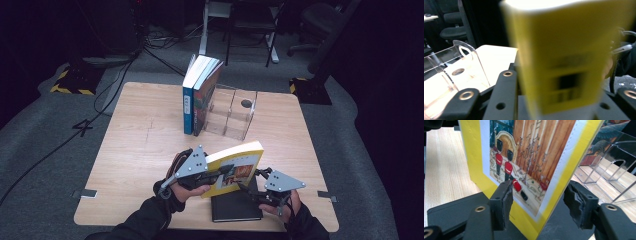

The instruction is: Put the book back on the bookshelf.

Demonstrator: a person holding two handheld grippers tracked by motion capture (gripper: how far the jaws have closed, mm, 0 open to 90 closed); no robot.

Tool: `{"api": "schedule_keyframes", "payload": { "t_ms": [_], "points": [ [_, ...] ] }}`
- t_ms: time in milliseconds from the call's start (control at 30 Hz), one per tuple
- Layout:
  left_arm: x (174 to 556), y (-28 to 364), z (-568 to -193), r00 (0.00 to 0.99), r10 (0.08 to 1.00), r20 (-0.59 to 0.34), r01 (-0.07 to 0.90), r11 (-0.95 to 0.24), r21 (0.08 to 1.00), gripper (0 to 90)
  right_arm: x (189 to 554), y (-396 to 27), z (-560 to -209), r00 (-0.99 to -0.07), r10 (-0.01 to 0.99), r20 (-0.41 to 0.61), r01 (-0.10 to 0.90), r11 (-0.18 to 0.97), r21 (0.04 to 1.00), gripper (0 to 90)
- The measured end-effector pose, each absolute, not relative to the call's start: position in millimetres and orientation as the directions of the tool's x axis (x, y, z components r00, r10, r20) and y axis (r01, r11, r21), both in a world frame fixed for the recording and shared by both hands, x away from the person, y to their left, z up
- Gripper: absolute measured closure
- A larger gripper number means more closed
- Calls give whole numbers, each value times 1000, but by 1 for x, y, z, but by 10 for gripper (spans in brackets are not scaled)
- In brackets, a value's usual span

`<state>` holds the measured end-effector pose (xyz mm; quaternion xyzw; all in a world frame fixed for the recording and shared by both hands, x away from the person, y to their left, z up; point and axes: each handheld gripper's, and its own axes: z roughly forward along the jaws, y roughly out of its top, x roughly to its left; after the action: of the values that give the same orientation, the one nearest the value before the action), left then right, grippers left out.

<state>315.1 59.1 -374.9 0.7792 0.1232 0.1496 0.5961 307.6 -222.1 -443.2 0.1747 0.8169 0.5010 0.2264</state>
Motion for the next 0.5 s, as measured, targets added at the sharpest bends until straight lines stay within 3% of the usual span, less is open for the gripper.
{"api": "schedule_keyframes", "payload": {
  "t_ms": [233,500],
  "points": [
    [314,63,-375,919,387,78,25,-254,967,727,307,-239,-443,-847,508,-157,99,440,893,376],
    [317,74,-375,899,431,80,37,-255,966,723,316,-274,-447,-789,605,-113,203,429,880,321]
  ]
}}
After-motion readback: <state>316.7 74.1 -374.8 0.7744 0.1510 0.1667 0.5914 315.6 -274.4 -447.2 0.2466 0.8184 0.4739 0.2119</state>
